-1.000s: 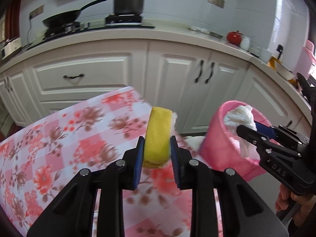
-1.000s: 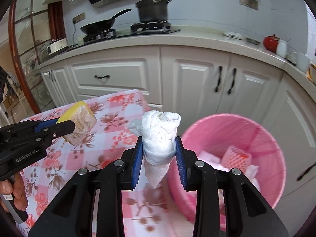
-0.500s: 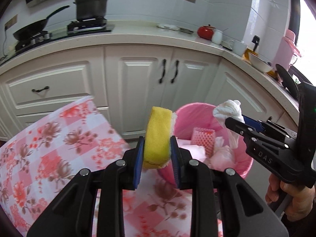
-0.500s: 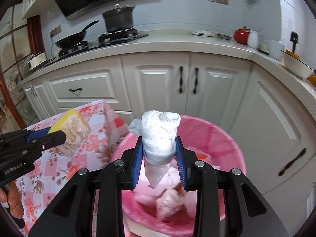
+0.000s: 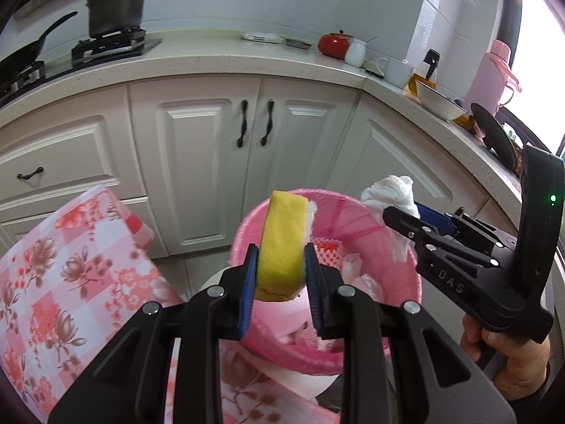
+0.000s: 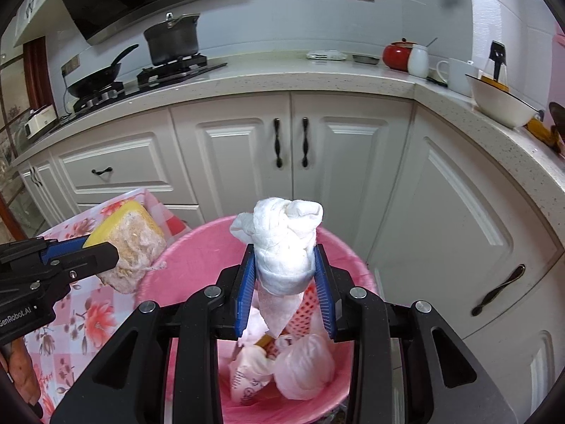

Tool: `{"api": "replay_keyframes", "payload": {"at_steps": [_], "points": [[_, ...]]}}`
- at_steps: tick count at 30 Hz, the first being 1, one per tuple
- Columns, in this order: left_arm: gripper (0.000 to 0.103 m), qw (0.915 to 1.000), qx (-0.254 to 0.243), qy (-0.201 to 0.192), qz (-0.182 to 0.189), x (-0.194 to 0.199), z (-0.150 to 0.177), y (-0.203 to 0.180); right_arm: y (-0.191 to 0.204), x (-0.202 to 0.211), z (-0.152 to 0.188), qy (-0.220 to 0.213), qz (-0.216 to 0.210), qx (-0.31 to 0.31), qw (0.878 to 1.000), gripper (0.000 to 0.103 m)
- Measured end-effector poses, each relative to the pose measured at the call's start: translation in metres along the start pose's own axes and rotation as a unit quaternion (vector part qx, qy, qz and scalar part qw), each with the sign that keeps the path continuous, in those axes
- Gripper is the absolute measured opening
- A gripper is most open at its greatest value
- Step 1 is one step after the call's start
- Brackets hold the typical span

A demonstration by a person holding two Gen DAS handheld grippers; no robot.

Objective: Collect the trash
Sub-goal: 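Open both tools over the pink bin to drop the sponge and tissue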

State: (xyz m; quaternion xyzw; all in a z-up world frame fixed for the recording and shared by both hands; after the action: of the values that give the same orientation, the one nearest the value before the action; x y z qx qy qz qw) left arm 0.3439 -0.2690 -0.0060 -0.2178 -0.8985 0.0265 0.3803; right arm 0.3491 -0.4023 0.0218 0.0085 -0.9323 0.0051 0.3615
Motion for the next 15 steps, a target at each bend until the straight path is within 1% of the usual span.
{"api": "replay_keyframes", "payload": {"at_steps": [3,6,7,8,9,13,15], "points": [[0.026,1.0,-0.006,0.006,0.005,-0.008,-0.003,-0.007,-0.008,0.0,0.001,0.0,0.007,-0.006,1.0,0.034],[0.034,0.9999,-0.002,0.014,0.006,-0.015,-0.003,-0.007,-0.013,-0.001,0.001,0.001,0.013,-0.01,1.0,0.036],[0.038,0.9998,-0.001,0.017,0.009,-0.018,-0.003,-0.008,-0.015,-0.001,0.001,0.0,0.015,-0.012,1.0,0.041],[0.042,0.9998,0.0,0.018,0.013,-0.019,-0.003,-0.008,-0.017,0.0,0.001,-0.001,0.015,-0.015,1.0,0.043],[0.043,0.9997,0.001,0.019,0.016,-0.02,-0.003,-0.008,-0.018,0.0,0.001,-0.002,0.016,-0.017,1.0,0.046],[0.043,0.9997,0.002,0.019,0.016,-0.02,0.0,-0.009,-0.022,0.004,0.003,-0.004,0.018,-0.019,1.0,0.05],[0.047,0.9998,0.005,0.015,0.014,-0.016,0.003,-0.007,-0.023,0.008,0.005,-0.005,0.016,-0.022,1.0,0.054]]}}
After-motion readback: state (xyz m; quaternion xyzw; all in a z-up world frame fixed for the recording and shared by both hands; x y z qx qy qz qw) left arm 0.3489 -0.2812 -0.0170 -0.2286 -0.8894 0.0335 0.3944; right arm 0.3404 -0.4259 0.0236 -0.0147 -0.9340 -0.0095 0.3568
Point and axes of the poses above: each gripper's, at about its wrist camera, not at the fingertips, and x roughly against the way its jaws point, y to its left, z to its underside, the point moved 7 cm from there along -x, roughly the way its jaws point, and after that the axes turned 1 degree about z, right-handed, at the moved point
